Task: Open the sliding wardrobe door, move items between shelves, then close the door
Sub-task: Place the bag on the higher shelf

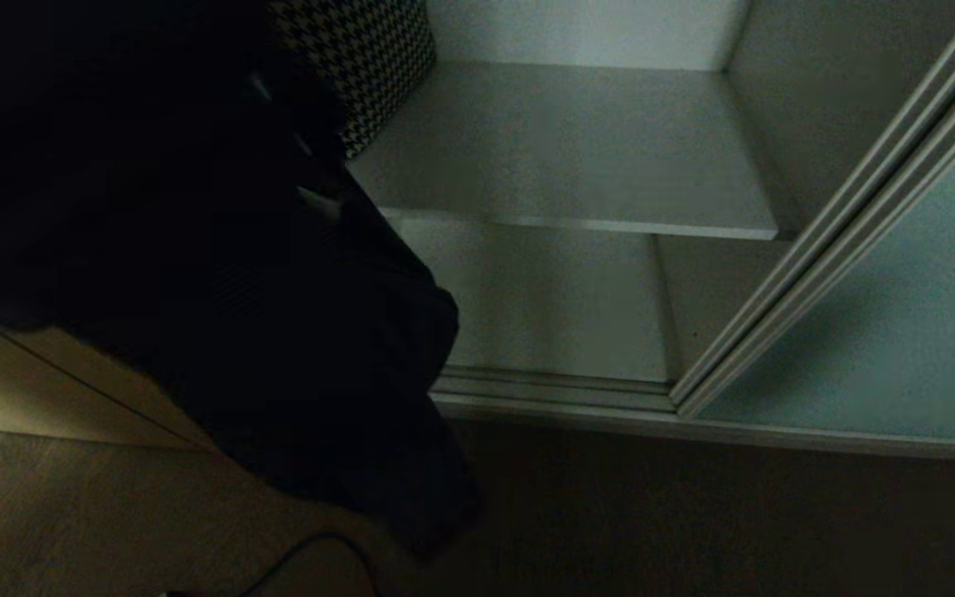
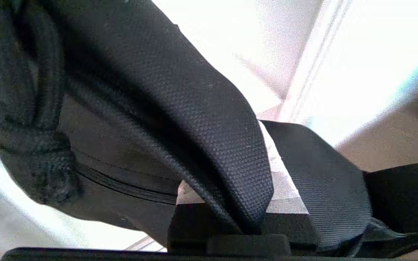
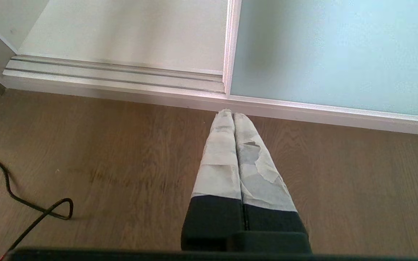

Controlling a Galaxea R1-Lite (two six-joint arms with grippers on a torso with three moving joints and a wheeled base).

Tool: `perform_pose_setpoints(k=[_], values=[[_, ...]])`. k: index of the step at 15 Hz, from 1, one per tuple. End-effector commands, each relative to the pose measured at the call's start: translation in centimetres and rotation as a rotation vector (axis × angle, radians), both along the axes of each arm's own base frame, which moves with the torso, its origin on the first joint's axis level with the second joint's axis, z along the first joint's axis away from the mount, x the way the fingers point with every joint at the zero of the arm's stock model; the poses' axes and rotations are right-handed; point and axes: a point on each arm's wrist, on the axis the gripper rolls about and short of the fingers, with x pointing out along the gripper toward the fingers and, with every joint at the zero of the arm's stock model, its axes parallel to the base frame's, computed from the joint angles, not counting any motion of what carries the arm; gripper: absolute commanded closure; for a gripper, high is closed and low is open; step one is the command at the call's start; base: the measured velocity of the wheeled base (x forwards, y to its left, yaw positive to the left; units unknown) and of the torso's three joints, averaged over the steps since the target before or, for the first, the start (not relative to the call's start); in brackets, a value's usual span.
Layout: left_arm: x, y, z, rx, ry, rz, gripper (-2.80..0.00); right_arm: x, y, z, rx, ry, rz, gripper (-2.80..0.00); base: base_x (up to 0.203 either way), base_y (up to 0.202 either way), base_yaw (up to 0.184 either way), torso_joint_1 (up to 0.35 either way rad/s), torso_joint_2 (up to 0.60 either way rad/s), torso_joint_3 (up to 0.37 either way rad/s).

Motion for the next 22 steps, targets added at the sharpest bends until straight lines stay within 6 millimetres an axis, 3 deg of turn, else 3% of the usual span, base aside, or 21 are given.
perform_pose_setpoints(k=[1, 6, 10, 22], values=[[1.3, -0.8, 0.0, 0.018, 0.022, -0.035, 0.00, 0.0, 0.0, -0.1, 0.000, 0.000, 0.000, 0.00, 0.000, 0.000, 0.000, 0.000, 0.00, 0.000], [4.2, -3.0, 1.6, 0.027, 0.020, -0.083, 0.00, 0.0, 0.0, -0.1, 0.000, 0.000, 0.000, 0.00, 0.000, 0.000, 0.000, 0.000, 0.00, 0.000], [5.1, -4.3, 2.7, 0.028, -0.011, -0.128, 0.00, 0.0, 0.0, 0.0, 0.000, -0.002, 0.000, 0.00, 0.000, 0.000, 0.000, 0.000, 0.00, 0.000], [8.1, -8.1, 2.6, 0.086, -0.027, -0.199, 0.00, 0.0, 0.0, -0.1, 0.000, -0.001, 0.000, 0.00, 0.000, 0.000, 0.000, 0.000, 0.00, 0.000]])
